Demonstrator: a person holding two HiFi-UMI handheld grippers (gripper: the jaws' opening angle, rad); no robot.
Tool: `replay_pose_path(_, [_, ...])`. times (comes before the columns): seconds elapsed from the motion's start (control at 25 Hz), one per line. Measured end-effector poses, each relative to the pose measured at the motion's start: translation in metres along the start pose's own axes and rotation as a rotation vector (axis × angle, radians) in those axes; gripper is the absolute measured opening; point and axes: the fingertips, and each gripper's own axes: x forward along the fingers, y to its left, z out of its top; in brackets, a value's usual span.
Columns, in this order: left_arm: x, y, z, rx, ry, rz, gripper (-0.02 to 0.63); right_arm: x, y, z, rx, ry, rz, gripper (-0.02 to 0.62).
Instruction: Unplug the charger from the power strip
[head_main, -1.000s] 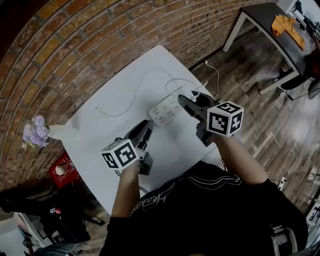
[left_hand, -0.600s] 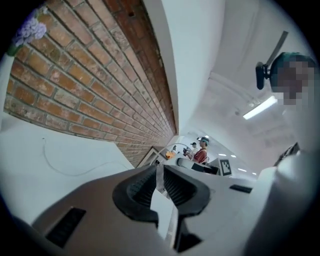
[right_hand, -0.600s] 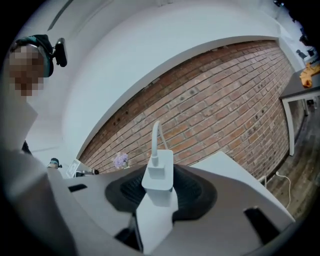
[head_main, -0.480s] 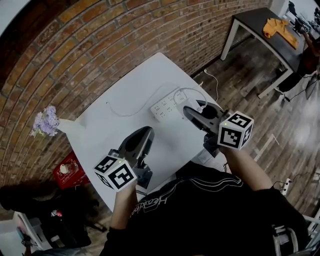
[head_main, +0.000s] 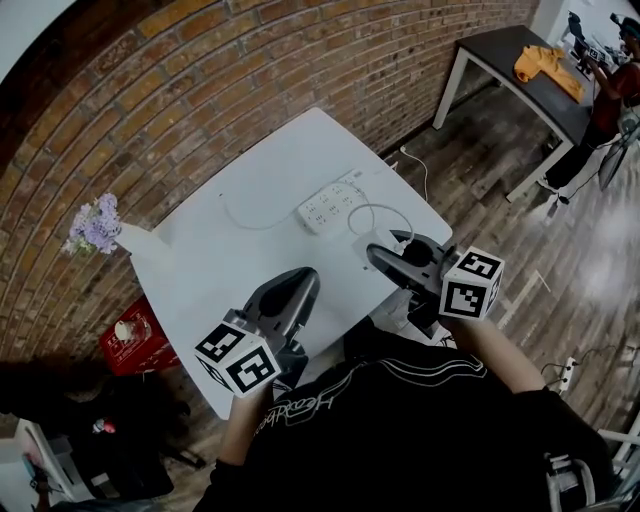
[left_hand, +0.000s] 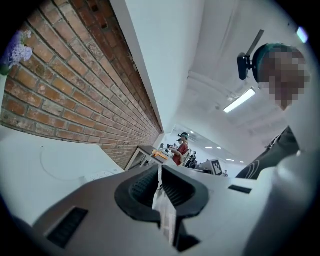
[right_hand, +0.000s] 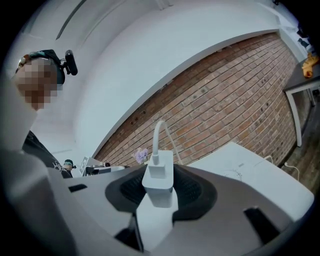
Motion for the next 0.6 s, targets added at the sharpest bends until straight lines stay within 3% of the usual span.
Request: replay_pose_path(0.6, [0.0007, 0.0036, 0.0016, 0.0, -0.018, -0.012, 0.021, 0.0018, 0.0063, -0.0133, -0.002, 0.034, -0.024, 0.118])
